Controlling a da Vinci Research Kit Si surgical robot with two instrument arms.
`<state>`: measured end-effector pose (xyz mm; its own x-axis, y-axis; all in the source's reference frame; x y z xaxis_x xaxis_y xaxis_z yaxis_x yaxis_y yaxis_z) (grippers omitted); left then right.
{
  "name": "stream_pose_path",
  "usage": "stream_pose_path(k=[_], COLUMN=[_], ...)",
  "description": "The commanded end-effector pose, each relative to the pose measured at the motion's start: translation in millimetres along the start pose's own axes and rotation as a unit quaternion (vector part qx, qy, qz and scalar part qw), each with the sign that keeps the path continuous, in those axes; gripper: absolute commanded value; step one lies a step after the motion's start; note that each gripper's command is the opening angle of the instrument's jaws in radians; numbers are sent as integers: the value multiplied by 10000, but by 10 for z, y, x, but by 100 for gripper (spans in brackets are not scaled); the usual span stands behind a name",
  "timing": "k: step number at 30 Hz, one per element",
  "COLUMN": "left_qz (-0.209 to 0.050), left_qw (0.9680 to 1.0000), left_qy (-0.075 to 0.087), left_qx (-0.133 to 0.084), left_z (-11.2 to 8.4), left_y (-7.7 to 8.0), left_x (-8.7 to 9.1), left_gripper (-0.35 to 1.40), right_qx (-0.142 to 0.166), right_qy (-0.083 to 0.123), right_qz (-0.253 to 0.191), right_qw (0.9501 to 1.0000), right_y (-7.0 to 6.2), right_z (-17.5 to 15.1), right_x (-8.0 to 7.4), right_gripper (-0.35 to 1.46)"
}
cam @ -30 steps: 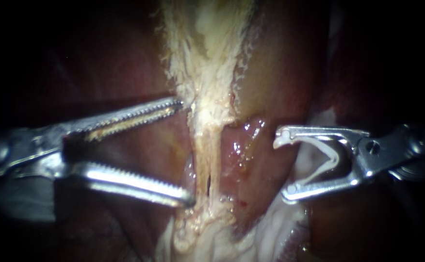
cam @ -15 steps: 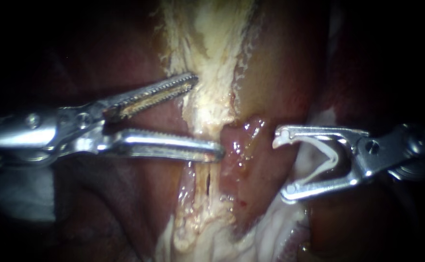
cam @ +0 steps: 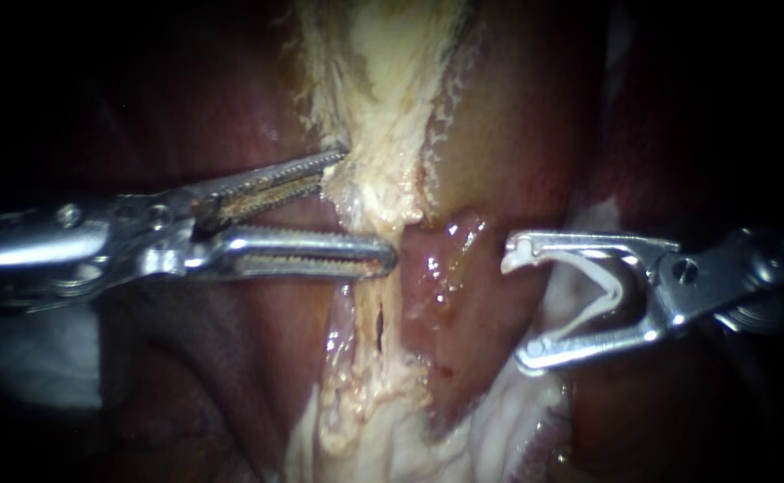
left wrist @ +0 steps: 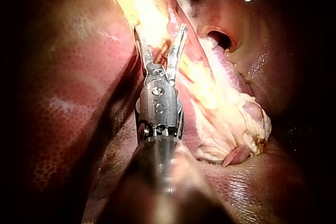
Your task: Grabbing gallbladder
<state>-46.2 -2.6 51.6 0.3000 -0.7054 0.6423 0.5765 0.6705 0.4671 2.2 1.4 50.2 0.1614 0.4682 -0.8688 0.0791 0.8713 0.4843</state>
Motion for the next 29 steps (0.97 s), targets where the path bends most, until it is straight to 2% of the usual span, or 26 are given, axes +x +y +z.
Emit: stream_pose_path(k=[1, 3, 5, 7, 13, 17, 29], left_qz=[-64, -135, -234, -393, -698, -732, -803], left_qw=[10000, 9999, 9997, 9991, 9967, 9961, 9955], left_qy=[-7, 6, 33, 104, 391, 446, 440], left_qx=[-12, -37, -56, -84, -165, -197, -224], left_z=[1, 3, 2, 0, -8, -10, -11], left_y=[0, 2, 4, 7, 10, 9, 4], left_x=[0, -1, -2, -4, -9, -9, -10], left_gripper=[32, 20, -11, -35, -35, -35, -35], right_qx=[-3, -4, -3, -3, -2, 1, 1], right_qy=[2, 4, 4, 5, 5, 5, 6], right_qz=[0, 0, 0, 0, 0, 0, 0], right_qw=[10000, 10000, 10000, 10000, 10000, 10000, 10000], right_y=[0, 0, 0, 0, 0, -1, -1], right_z=[1, 1, 1, 1, 1, 1, 1], right_x=[0, 1, 1, 1, 1, 2, 2], right_gripper=[57, 57, 57, 57, 57, 57, 57])
